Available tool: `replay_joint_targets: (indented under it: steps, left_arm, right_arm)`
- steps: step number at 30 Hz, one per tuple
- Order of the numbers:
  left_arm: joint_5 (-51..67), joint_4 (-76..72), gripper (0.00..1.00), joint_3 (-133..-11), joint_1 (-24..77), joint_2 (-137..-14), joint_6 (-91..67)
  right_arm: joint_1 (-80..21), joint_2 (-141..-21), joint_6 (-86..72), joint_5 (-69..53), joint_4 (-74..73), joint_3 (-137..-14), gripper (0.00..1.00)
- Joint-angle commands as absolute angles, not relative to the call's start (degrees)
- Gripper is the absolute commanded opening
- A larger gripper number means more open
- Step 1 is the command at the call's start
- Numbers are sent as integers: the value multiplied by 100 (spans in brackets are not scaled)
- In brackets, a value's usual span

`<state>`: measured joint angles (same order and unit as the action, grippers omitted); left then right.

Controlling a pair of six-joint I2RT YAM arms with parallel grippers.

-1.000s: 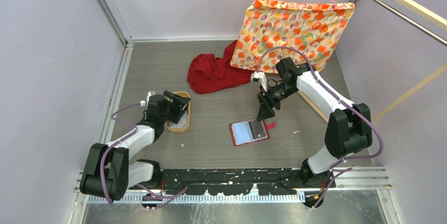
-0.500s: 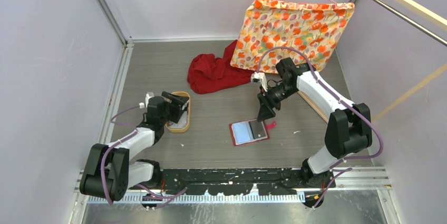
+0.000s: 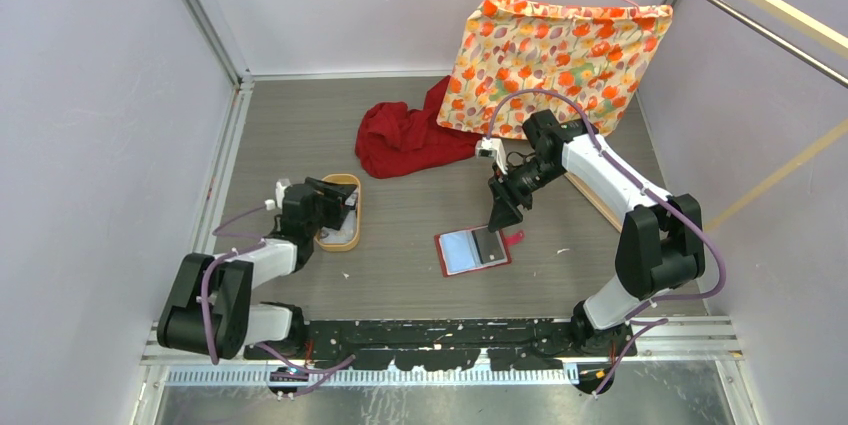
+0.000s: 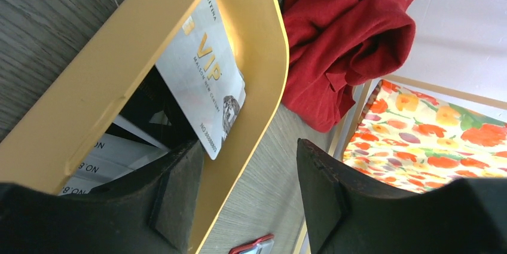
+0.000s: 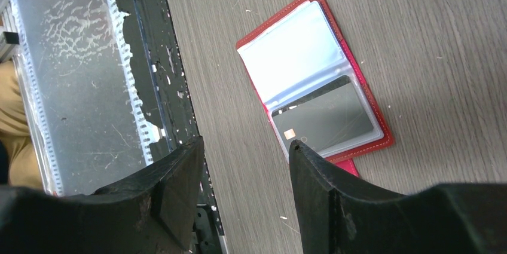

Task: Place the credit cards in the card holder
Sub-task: Pick up the credit card from the storage box.

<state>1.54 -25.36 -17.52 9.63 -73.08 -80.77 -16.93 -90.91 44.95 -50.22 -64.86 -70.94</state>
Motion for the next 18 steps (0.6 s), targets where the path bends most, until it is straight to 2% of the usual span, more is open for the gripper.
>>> replay_joint_targets:
  steps: [1, 12, 18]
  left_arm:
    - [-144, -2993, 59, -1738, 916, -7405, -8240]
    - [-256, -3516, 50, -1752, 898, -7841, -8389]
    - [-264, -3594, 34, -1836, 879, -8074, -8446]
  right_arm:
    - [-1701, -9086, 4610, -5106, -6564, -7330, 59]
    - [-1705, -9105, 4666, -5098, -6642, -7354, 59]
    - [-1702, -9121, 4701, -5089, -6691, -7369, 59]
